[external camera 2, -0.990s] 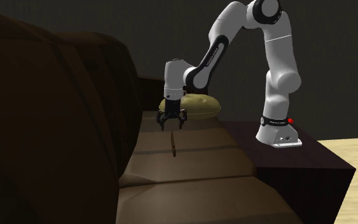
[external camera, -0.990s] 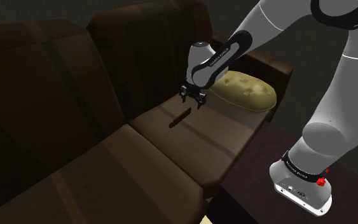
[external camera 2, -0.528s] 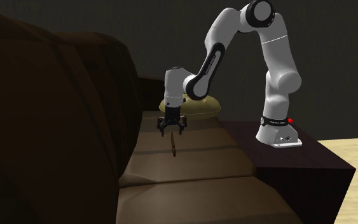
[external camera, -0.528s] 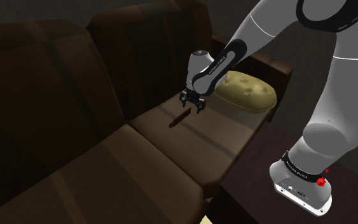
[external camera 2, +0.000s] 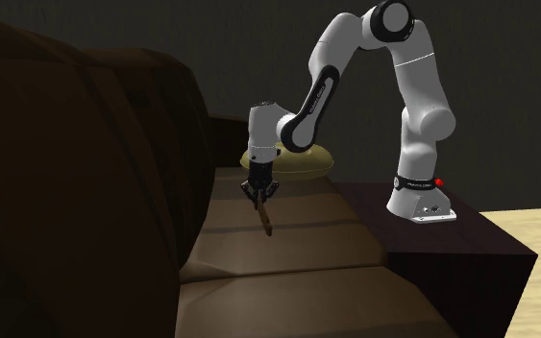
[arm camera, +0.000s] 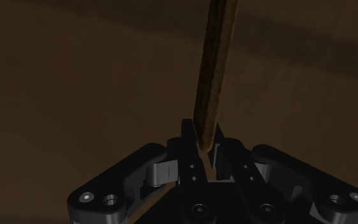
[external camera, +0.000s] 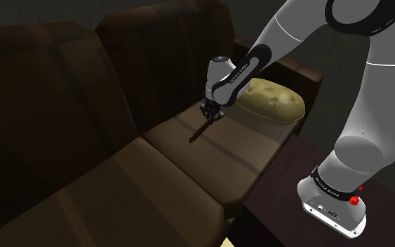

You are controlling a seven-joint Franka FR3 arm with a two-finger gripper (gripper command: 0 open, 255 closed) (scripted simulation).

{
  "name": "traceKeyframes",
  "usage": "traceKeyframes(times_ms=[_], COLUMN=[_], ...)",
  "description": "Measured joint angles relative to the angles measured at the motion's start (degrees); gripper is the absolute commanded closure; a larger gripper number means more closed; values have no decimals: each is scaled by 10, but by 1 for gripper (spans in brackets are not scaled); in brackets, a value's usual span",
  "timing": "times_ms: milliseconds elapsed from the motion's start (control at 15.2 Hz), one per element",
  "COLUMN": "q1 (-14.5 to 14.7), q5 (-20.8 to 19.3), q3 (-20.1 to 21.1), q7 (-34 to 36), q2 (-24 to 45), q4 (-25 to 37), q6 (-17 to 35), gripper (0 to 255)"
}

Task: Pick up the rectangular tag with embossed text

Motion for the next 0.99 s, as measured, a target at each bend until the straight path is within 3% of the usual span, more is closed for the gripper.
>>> traceKeyframes(times_ms=[264, 990], q1=[-1, -19], q5=[2, 44], q3=[1, 25], q7=[-1, -31], q2=[-2, -75], q4=[1, 1], q6=[-3, -73], gripper=[255, 255])
